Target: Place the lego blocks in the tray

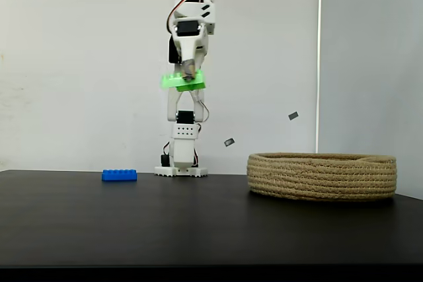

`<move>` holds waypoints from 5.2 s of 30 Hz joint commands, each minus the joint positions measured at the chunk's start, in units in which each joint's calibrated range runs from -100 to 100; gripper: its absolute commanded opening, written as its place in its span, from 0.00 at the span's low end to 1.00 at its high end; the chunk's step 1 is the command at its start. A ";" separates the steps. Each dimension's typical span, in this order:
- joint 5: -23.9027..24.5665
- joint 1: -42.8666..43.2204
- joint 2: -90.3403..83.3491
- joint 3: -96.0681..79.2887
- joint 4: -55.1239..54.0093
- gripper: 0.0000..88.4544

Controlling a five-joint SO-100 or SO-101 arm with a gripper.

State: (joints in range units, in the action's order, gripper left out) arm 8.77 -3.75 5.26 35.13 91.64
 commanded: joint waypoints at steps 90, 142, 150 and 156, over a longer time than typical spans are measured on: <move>-45.47 -46.05 -28.90 -74.67 -17.54 0.50; -46.01 -45.88 -30.02 -91.81 -42.37 0.00; -35.21 -34.84 -32.26 -65.09 -23.54 0.00; -27.01 -24.53 -32.43 -46.85 -14.29 0.00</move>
State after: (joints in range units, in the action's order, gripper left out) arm -23.13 -34.36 -23.75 -25.59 72.39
